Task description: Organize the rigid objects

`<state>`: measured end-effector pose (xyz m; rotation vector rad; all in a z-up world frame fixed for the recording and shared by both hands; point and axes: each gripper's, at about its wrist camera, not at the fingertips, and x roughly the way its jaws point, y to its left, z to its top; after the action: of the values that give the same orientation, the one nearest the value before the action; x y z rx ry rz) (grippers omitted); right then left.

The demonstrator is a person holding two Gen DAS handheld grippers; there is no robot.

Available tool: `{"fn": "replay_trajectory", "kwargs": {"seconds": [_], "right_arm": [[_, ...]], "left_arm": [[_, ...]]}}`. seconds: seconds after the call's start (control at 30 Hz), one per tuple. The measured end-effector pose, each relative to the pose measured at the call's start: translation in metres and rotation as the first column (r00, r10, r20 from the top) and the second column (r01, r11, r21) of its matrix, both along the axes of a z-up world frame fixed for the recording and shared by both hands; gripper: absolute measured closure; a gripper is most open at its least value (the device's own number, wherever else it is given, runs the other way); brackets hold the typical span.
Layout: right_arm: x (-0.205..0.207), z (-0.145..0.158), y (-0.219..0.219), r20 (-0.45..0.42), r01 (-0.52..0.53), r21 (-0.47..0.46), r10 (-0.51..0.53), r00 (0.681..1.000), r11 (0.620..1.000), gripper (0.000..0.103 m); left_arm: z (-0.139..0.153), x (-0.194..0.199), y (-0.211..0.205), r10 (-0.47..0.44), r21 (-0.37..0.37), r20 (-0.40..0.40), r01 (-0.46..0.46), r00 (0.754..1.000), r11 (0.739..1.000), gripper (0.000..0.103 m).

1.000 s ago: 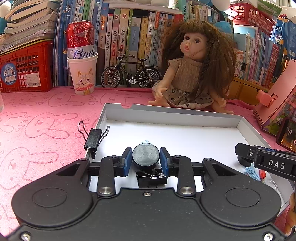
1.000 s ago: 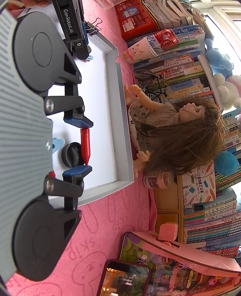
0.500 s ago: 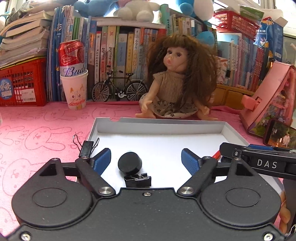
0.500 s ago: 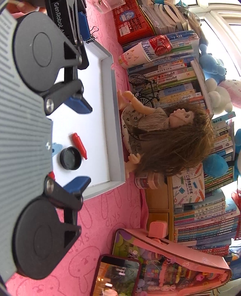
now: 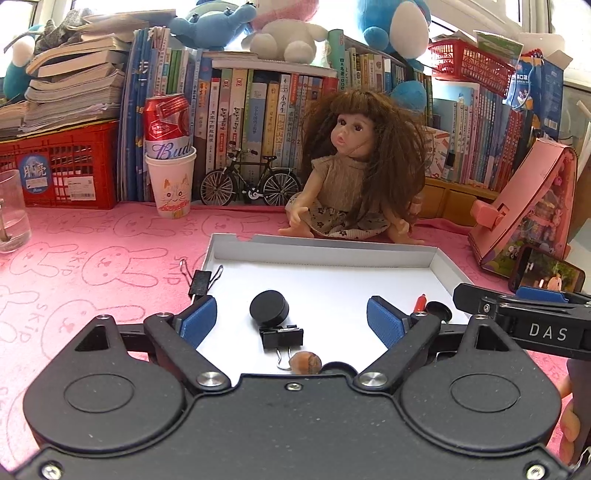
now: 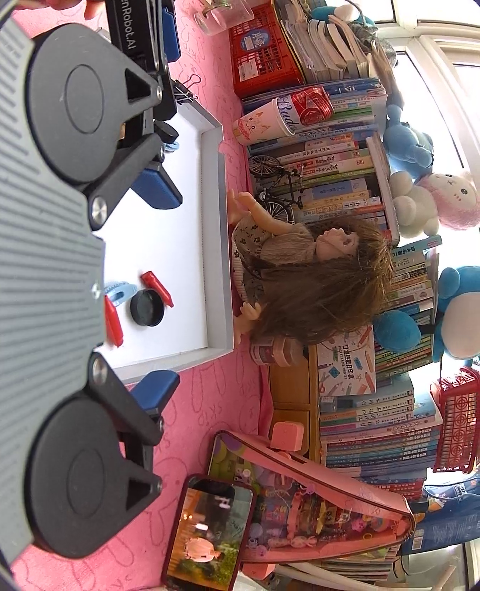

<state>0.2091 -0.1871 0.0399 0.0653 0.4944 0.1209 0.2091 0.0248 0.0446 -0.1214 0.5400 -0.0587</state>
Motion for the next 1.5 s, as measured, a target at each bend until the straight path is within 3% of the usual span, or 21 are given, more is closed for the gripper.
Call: {"fn": "replay_trajectory", "kwargs": {"seconds": [0.6, 1.0, 1.5], "right_arm": [[-0.047, -0.008, 0.002, 0.014, -0.036, -0.028, 0.036, 0.999, 0.999, 0.0], [-0.068, -0.027, -0.002, -0.034, -0.018, -0.034, 0.017, 0.999, 0.999, 0.0], [-0.07, -0.047, 0.001, -0.111, 0.007, -0.087, -0.016, 0.994, 0.996, 0.0]], "left_arm": [[-0.01, -0.06, 0.006, -0.007, -0.016, -0.006, 0.007, 1.0, 1.0, 0.015], [-0.027, -0.091, -0.003, -0.025, 0.053, -0.008, 0.025, 1.0, 0.998, 0.014], [-0.048, -0.092, -0.008, 0.003, 0.082, -0.071, 0.003, 0.997, 0.997, 0.014]]}}
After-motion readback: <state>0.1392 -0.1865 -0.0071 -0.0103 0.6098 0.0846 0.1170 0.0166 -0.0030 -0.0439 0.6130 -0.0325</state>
